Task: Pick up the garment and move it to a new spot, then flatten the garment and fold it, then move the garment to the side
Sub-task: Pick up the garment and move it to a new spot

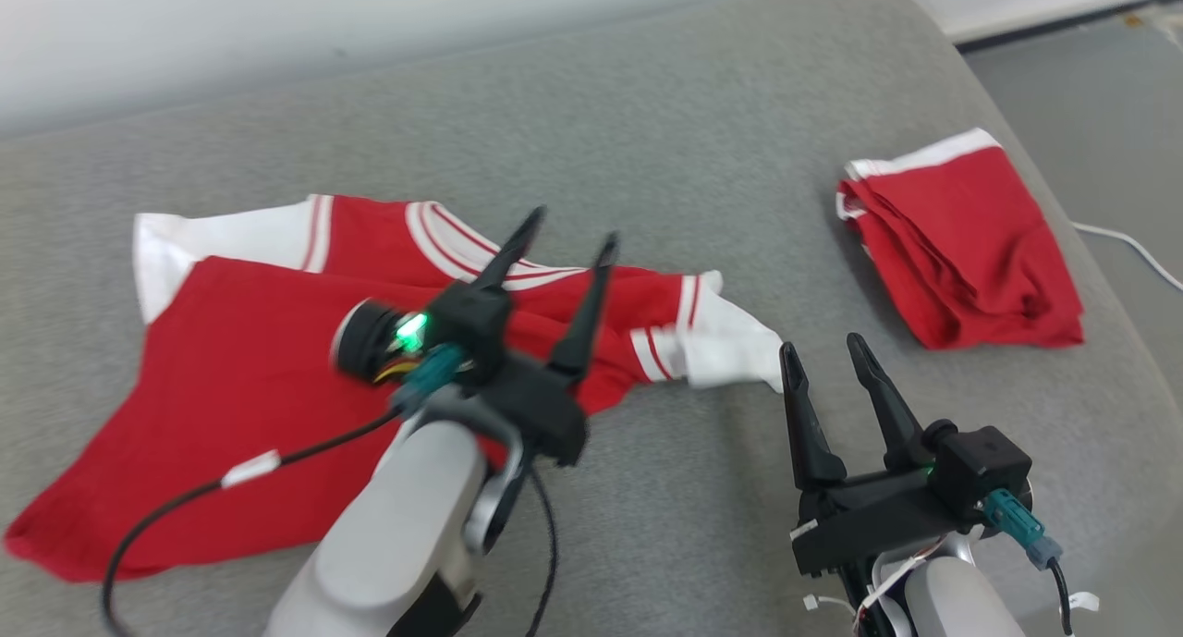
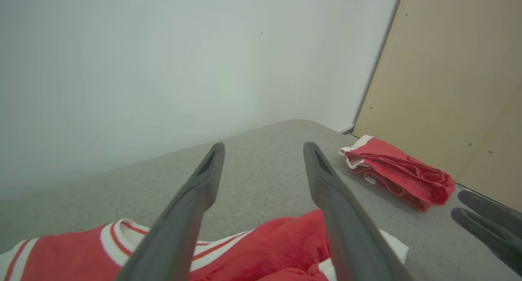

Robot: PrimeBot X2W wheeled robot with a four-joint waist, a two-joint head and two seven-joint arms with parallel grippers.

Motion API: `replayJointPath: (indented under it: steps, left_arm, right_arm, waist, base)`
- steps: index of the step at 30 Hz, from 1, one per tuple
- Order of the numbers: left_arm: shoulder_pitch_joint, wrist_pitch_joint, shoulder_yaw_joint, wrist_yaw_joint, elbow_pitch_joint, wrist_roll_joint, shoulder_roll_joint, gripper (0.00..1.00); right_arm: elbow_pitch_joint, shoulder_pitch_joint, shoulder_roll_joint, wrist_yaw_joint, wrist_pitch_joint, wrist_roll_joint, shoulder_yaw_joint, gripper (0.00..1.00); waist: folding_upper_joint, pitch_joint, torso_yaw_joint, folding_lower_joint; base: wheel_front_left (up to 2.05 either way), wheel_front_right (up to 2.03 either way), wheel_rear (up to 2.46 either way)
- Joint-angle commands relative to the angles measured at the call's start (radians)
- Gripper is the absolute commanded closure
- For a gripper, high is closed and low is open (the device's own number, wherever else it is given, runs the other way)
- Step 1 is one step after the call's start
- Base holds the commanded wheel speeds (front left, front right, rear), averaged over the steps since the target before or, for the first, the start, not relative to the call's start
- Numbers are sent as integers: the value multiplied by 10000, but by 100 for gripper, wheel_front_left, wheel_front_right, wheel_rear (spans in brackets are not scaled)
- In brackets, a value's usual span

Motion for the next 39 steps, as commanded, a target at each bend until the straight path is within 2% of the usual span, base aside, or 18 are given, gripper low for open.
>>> replayJointPath:
  steps: [1, 12, 24, 35, 39]
  left_arm:
    - [368, -29, 301, 106, -200, 248, 20, 0]
    - [3503, -29, 3031, -60, -1224, 1419, 157, 0]
    - [6018, -29, 5030, -218, -2293, 2170, 61, 0]
    - [7899, -29, 6306, -164, -3194, 2483, -33, 0]
    - [8307, -29, 6346, -186, -3336, 2325, -36, 0]
  right_arm:
    - [-14, 221, 17, -24, 4, -127, -9, 0]
    - [186, 683, 16, -24, 4, -336, -130, 0]
    - [328, 1284, 15, -24, 4, -452, -207, 0]
    - [504, 1806, 15, -24, 4, -451, -456, 0]
    - [497, 1914, 15, -24, 4, -441, -547, 0]
  waist:
    - [0, -555, 655, -1]
    - [0, -1533, 1619, -1]
    - [0, -2249, 1879, -1]
    - [0, -2602, 1881, -1]
    - [0, -2616, 1914, -1]
  base:
    - [0, 0, 0]
    - [0, 0, 0]
    - [0, 0, 0]
    - [0, 0, 0]
    - [0, 0, 0]
